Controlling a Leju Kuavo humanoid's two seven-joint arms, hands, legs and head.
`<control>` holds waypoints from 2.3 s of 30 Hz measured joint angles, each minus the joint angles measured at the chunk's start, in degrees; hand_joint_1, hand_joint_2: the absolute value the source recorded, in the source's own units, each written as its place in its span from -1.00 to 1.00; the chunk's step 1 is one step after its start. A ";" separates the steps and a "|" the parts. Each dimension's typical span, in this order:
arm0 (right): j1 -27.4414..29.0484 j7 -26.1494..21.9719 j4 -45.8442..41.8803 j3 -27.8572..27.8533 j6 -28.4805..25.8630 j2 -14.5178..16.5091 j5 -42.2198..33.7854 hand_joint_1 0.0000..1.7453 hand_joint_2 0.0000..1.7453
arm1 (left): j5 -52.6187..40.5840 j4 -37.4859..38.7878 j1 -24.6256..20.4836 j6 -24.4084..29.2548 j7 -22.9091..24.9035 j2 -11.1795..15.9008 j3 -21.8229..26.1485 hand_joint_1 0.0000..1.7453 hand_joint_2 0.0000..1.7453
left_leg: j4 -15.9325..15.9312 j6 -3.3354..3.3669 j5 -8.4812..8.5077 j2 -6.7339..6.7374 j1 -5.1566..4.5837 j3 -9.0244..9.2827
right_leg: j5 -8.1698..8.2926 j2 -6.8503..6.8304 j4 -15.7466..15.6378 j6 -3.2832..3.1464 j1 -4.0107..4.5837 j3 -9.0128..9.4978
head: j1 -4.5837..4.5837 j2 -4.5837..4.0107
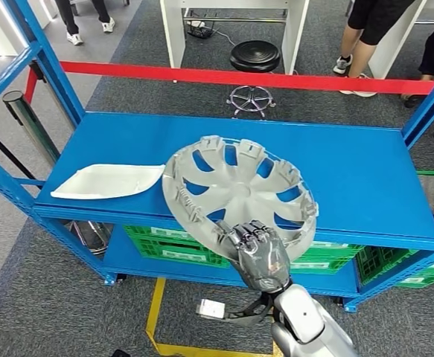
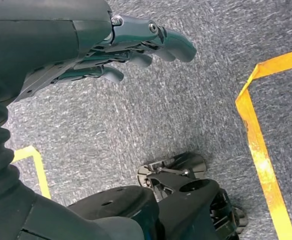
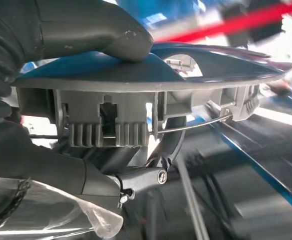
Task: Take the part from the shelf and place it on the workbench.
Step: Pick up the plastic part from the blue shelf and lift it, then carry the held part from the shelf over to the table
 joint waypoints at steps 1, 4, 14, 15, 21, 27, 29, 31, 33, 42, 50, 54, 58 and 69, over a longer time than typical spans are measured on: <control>0.61 -0.37 -1.71 -0.31 0.01 0.02 0.20 1.00 1.00 | 0.09 0.03 0.02 -0.02 -0.09 0.01 0.14 -1.00 1.00 | 0.00 0.00 0.00 0.00 0.00 -0.01 | 0.00 -0.01 0.00 0.00 0.00 -0.01 | 0.01 0.00; 1.70 -0.61 -5.46 -1.16 0.00 0.02 0.34 1.00 1.00 | 0.23 0.09 0.06 -0.06 -0.19 0.02 0.36 -1.00 1.00 | 0.00 0.00 0.00 0.00 0.00 -0.01 | 0.00 -0.02 0.00 0.00 0.00 0.00 | 0.02 0.00; 6.11 -8.00 -14.87 -4.79 0.00 0.71 -0.06 1.00 1.00 | 0.04 0.10 0.19 -0.07 -0.79 0.02 0.72 -1.00 1.00 | 0.07 0.00 0.00 -0.01 0.00 -0.08 | 0.03 -0.03 0.00 0.05 0.00 -0.06 | 0.01 0.00; 7.01 -10.60 -16.79 -5.67 0.01 1.17 -0.65 1.00 1.00 | 0.21 0.10 0.22 -0.09 -0.93 0.02 0.72 -1.00 1.00 | 0.07 0.00 0.00 -0.01 0.00 -0.10 | 0.03 -0.02 0.00 0.05 0.00 -0.08 | 0.01 0.00; 12.28 -29.70 -26.01 -12.95 0.01 6.82 -9.17 1.00 1.00 | 0.66 0.11 0.25 1.00 -0.47 0.00 0.72 -1.00 1.00 | 0.06 0.00 0.00 -0.01 0.00 -0.15 | 0.02 -0.01 0.00 0.07 0.00 -0.11 | 0.01 0.00; 15.88 -32.64 -30.71 -18.16 0.03 10.71 -14.99 1.00 1.00 | 2.46 0.13 0.30 1.95 -1.89 -0.02 0.77 -1.00 1.00 | 0.10 0.01 0.00 0.00 -0.03 -0.14 | 0.03 -0.01 0.00 0.08 0.00 -0.06 | 0.02 0.00; 17.19 -32.64 -32.04 -19.52 0.03 11.32 -17.77 1.00 1.00 | 3.05 0.15 0.30 2.45 -2.66 -0.02 0.83 -1.00 1.00 | 0.23 0.05 -0.02 0.00 -0.07 -0.16 | 0.09 -0.01 -0.04 0.14 -0.05 -0.07 | 0.01 0.00; 18.31 -32.65 -33.11 -20.30 0.03 11.55 -20.96 1.00 1.00 | 3.36 0.19 0.30 3.16 -3.06 -0.02 0.85 -1.00 1.00 | 0.43 0.17 -0.09 -0.01 -0.12 -0.24 | 0.18 0.00 -0.11 0.26 -0.14 -0.10 | -0.01 0.00; 19.31 -32.65 -33.86 -20.69 0.04 11.60 -24.41 1.00 1.00 | 3.63 0.22 0.31 3.57 -3.47 -0.01 0.85 -1.00 1.00 | 0.63 0.32 -0.17 -0.01 -0.16 -0.36 | 0.25 0.00 -0.14 0.39 -0.22 -0.13 | -0.02 0.00; 21.39 -32.79 -35.63 -21.11 0.05 11.52 -31.24 1.00 1.00 | 4.15 0.26 0.29 3.95 -4.33 -0.27 0.86 -1.00 1.00 | -1.14 2.67 1.68 0.58 0.20 -0.24 | -3.53 -0.28 7.19 1.56 -0.02 -4.37 | 0.27 0.00; 21.53 -32.85 -35.69 -21.11 0.05 11.48 -31.43 1.00 1.00 | 4.19 0.27 0.41 3.98 -4.33 -0.26 0.87 -1.00 1.00 | -1.02 2.75 1.82 0.75 0.13 -0.34 | -6.19 -0.27 13.20 1.51 -0.02 -7.23 | 0.29 0.00; 22.47 -32.76 -36.09 -20.05 0.06 9.66 -38.76 1.00 1.00 | 4.16 0.32 0.37 4.92 -4.80 -0.46 0.80 -1.00 1.00 | 0.38 1.63 0.67 0.71 0.03 -0.84 | -1.43 -0.51 7.73 0.83 -0.04 -5.28 | 0.28 0.00; 22.99 -32.75 -37.52 -18.53 0.07 8.00 -45.33 1.00 1.00 | 4.28 0.40 0.19 7.64 -5.16 -1.19 0.71 -1.00 1.00 | 8.63 -0.23 -5.39 0.56 0.17 -4.27 | 1.33 -0.75 1.20 -0.84 -0.20 -2.93 | -0.21 0.00; 23.78 -32.80 -41.57 -17.30 0.08 4.86 -57.62 1.00 1.00 | 4.78 0.40 -0.08 8.51 -5.18 -2.41 0.12 -1.00 1.00 | 1.42 0.81 -0.77 0.00 -0.26 -0.06 | 5.62 -0.70 0.45 1.01 -0.08 -5.40 | -0.29 0.00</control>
